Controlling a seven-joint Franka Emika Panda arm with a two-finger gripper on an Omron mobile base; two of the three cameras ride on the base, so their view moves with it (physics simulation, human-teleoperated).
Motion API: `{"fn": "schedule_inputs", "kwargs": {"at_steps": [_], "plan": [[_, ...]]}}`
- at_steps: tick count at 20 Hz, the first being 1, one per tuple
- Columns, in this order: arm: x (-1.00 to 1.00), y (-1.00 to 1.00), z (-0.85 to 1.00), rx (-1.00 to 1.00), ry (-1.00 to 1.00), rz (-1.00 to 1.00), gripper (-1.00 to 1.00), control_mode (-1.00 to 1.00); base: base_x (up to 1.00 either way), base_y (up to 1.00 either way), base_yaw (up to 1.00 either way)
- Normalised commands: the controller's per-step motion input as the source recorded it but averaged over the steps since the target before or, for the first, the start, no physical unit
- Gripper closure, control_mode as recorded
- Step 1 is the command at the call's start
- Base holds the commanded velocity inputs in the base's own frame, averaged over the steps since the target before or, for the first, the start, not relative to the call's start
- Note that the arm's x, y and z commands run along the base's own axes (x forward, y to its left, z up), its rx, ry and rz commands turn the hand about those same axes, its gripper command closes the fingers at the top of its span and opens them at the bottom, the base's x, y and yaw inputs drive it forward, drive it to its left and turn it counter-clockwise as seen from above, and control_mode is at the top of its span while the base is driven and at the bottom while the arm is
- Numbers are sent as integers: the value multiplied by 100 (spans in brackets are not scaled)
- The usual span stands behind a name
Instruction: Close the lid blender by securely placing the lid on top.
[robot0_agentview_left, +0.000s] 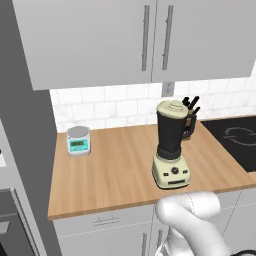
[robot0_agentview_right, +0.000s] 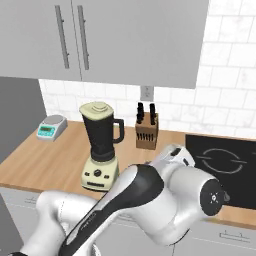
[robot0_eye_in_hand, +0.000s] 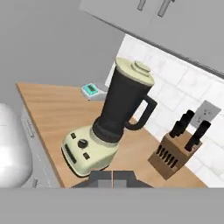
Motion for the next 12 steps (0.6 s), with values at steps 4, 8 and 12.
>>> {"fn": "schedule_inputs", "kwargs": {"at_steps": [4,8,12], "plan": [[-100,-90,-7,41,-38,-2,100,-100,0,0,0],[-99,-44,53,27,-61,-4,100,-100,0,0,0],[-65,-10,98,14,-56,-13,100,-100,0,0,0]]}}
